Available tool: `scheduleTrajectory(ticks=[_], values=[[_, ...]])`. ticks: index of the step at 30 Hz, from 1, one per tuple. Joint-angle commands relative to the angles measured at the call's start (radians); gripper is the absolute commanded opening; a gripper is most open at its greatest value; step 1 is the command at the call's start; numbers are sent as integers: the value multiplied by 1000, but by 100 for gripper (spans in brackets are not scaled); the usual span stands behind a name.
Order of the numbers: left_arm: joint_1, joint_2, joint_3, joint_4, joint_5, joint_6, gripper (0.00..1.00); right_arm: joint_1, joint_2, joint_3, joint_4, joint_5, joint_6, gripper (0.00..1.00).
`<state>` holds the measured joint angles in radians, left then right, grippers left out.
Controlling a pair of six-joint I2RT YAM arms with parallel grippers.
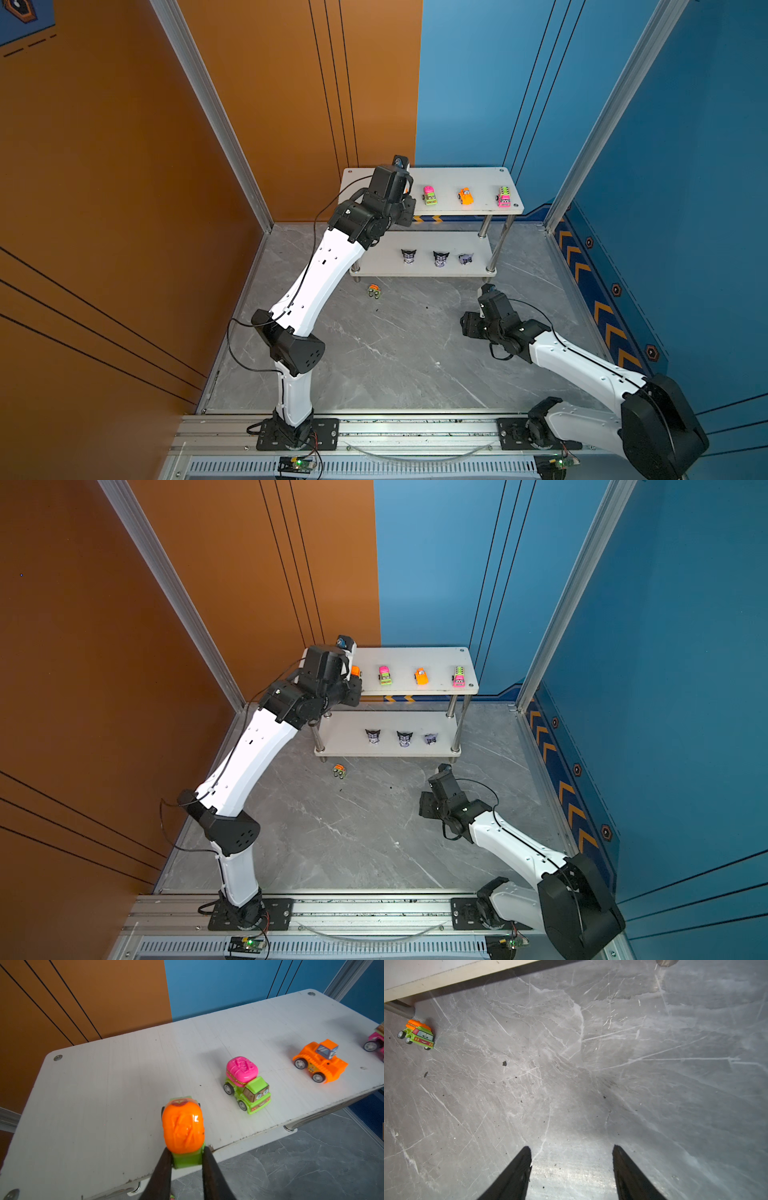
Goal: Place and organize the plastic toys onto the shelf
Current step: 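Lift the orange-and-green car with the left gripper up over the top board, then lower the held car onto the top board beside the pink-and-green car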
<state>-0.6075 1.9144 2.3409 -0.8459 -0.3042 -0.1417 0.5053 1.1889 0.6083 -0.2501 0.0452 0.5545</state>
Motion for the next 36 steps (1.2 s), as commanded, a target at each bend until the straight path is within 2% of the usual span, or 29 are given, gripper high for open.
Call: scheduleTrajectory(ticks=[1,17,25,36], values=[[15,19,34,-32,24,11,25,-7,-3,-15,14,4,-11,64],[73,76,77,-32,55,-34,26,-11,-1,-30,24,4,-7,64],[68,64,48,-32,61,-47,36,-14,-1,-35,25,4,-7,64],[68,75,67,-30,46,-45,39,-21,-9,-50,30,4,-7,65]])
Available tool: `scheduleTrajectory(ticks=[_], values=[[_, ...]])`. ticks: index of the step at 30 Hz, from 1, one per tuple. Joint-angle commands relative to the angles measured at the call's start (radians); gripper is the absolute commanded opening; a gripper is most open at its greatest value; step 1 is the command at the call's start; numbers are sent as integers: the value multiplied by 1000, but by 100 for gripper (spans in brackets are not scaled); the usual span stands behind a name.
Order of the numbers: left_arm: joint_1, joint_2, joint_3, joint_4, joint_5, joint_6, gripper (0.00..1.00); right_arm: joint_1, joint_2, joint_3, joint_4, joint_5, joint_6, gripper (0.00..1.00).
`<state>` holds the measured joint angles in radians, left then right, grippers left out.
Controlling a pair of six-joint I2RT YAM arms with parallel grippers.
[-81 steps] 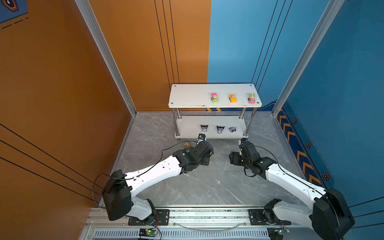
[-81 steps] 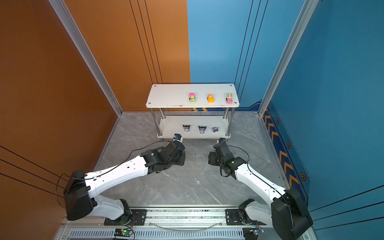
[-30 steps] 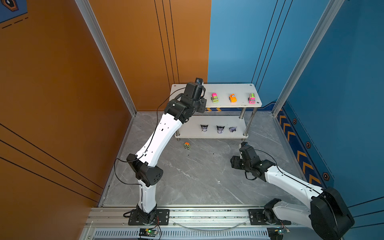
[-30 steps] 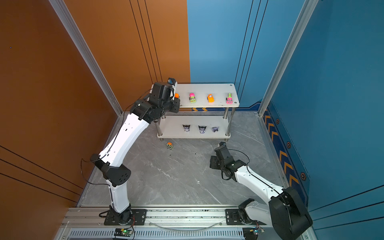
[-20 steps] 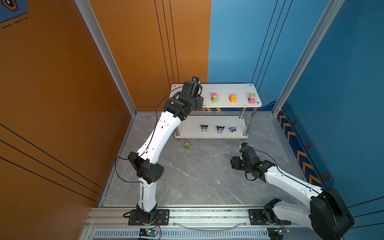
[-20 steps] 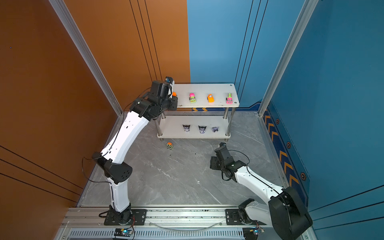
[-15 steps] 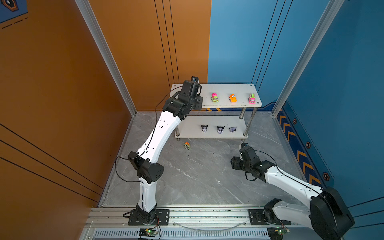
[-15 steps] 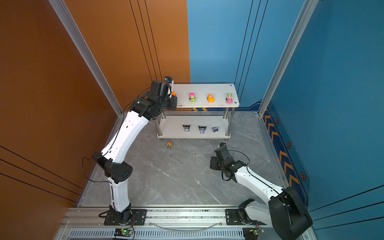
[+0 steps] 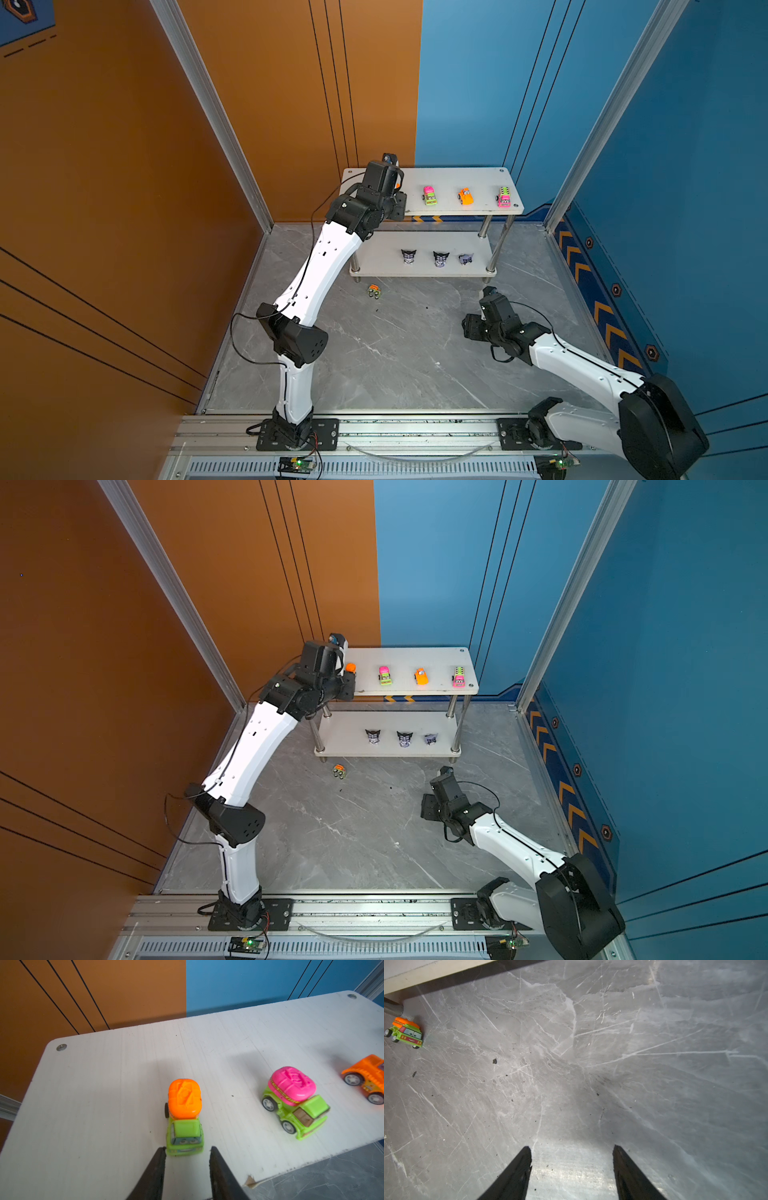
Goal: Place and organize the plastic toys onto the shelf
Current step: 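Lower the held car onto the top board beside the pink-and-green car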
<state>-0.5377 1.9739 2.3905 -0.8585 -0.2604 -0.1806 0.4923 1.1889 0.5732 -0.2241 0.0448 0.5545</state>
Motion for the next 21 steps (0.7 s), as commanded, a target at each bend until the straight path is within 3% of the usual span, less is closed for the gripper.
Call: scheduleTrajectory(ticks=[1,10,21], values=[[-2,20,21,-18,1,-5,40,-9,-9,-16,4,2,-7,65],[4,66,62,-19,-25,18,51,-21,-6,-18,9,-1,-8,65],[-1,114,113,-19,-51,12,45,-33,18,-14,21,-19,-13,65]])
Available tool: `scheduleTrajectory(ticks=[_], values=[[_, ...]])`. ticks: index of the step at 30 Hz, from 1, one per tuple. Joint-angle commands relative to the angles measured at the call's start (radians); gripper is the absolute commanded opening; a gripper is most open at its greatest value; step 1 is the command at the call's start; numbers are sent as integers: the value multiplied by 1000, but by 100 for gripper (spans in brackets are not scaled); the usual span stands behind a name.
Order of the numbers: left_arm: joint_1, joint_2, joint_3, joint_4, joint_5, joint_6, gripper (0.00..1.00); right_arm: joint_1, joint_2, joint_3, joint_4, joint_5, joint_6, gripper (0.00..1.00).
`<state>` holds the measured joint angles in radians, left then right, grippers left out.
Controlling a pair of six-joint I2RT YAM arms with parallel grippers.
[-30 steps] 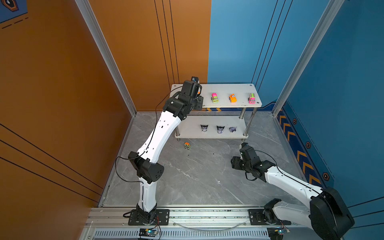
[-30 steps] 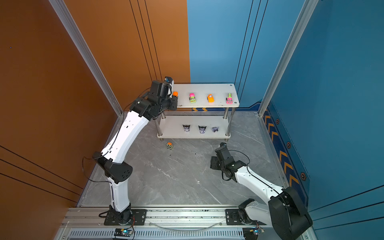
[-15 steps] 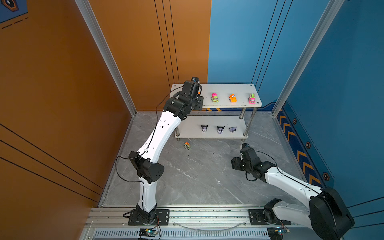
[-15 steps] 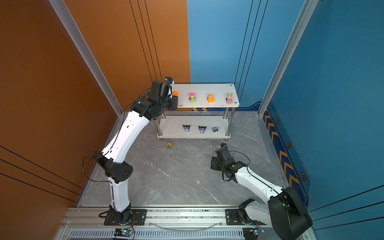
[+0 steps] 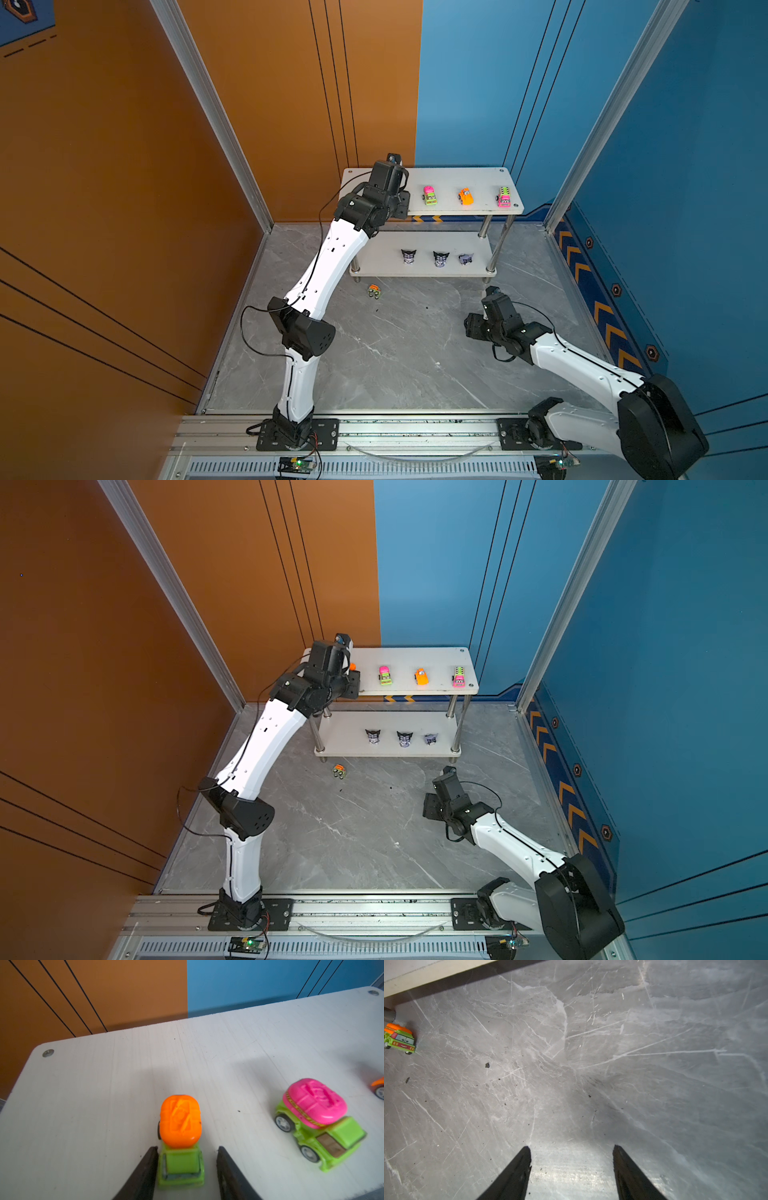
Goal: Place and organize the plastic toys onto the shelf
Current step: 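Lower the held car onto the top board beside the pink-and-green car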
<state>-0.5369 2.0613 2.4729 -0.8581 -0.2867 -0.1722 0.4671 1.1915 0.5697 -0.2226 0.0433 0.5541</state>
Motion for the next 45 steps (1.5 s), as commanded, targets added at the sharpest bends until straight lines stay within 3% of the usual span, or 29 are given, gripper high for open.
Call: scheduleTrajectory(ticks=[1,9,19,31,34,38,45], values=[[-6,29,34,-18,-33,3,43,-8,16,-11,21,-20,-15,65],[-23,37,40,-19,-93,9,31,-19,21,-12,28,-32,-19,65],[-76,11,21,-19,-221,13,30,-27,9,-26,35,-45,-19,65],[-76,-16,-31,-20,-255,-21,30,-30,-22,-39,34,-48,-19,65],[-75,-22,-45,-19,-261,-28,31,-31,-17,-39,39,-52,-19,65],[-71,-23,-49,-19,-254,-33,49,-31,-9,-39,43,-57,-17,65],[-69,-29,-37,-21,-229,-27,51,-33,-1,-39,46,-57,-17,65]])
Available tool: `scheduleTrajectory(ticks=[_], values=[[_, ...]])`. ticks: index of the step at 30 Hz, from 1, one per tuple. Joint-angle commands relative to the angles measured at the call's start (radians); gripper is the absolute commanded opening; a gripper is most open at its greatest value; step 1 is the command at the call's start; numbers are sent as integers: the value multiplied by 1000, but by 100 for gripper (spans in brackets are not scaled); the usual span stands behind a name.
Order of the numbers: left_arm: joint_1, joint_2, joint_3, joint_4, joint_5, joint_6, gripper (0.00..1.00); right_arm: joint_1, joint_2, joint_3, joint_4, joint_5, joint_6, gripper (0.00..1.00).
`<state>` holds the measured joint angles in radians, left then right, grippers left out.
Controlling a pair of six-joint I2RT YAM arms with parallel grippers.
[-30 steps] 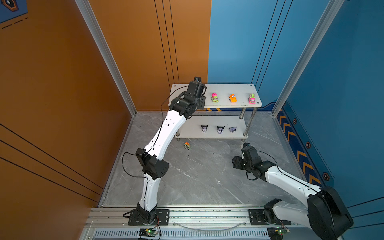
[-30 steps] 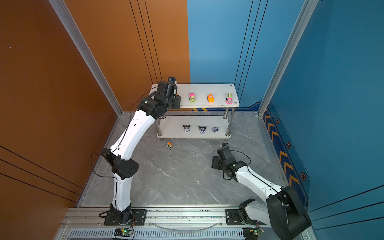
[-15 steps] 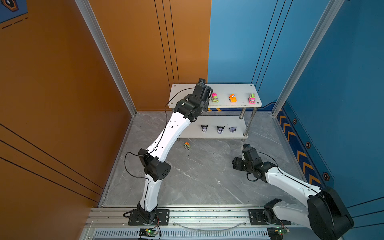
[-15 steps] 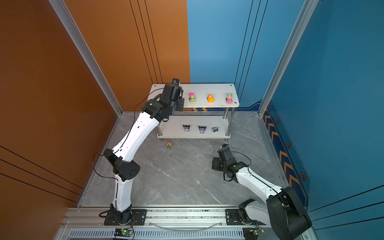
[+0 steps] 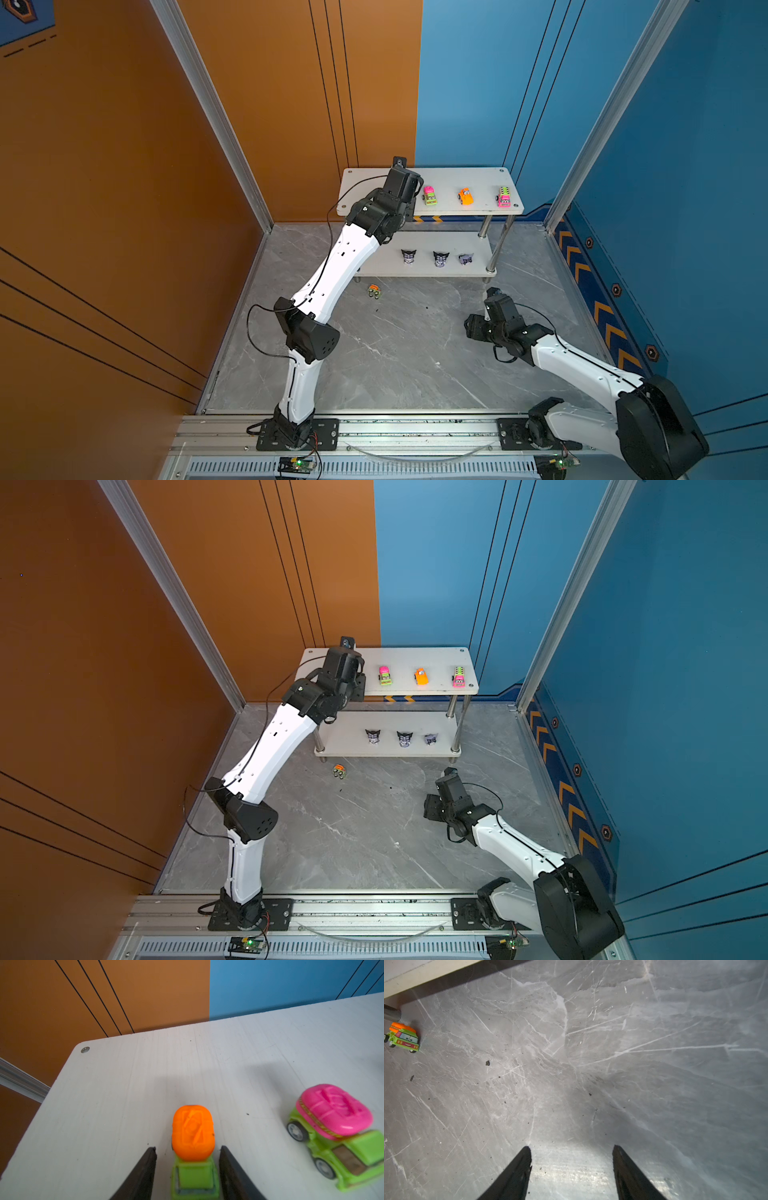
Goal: Place and organize the plastic toys onto the shelf
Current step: 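Lower the held car onto the top board beside the pink-and-green car, then open the left gripper to release the car on the top board, then withdraw the left gripper and lower it toward the orange-and-green truck on the floor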
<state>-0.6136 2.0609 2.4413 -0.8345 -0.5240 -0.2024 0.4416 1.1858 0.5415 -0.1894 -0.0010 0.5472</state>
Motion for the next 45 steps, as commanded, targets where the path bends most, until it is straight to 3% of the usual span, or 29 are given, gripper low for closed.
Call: scheduleTrajectory(ticks=[1,11,17,23,29,34,39,45], values=[[7,-34,-4,-43,15,3,51,-7,8,-9,12,-15,-10,65],[-16,-197,-47,-43,29,21,52,-5,11,6,-14,-16,-7,64],[-67,-366,-225,-32,-7,44,52,0,3,16,-37,0,-4,64],[-112,-677,-736,172,-25,-2,50,30,5,47,-67,16,-4,64],[-100,-949,-1209,346,30,-147,26,81,69,95,-76,11,-10,54],[-103,-905,-1390,405,183,-254,24,139,145,140,-65,13,-2,46],[-76,-767,-1467,486,265,-316,49,200,197,176,-70,47,8,55],[-9,-639,-1546,636,346,-341,57,209,195,164,-64,64,12,59]])
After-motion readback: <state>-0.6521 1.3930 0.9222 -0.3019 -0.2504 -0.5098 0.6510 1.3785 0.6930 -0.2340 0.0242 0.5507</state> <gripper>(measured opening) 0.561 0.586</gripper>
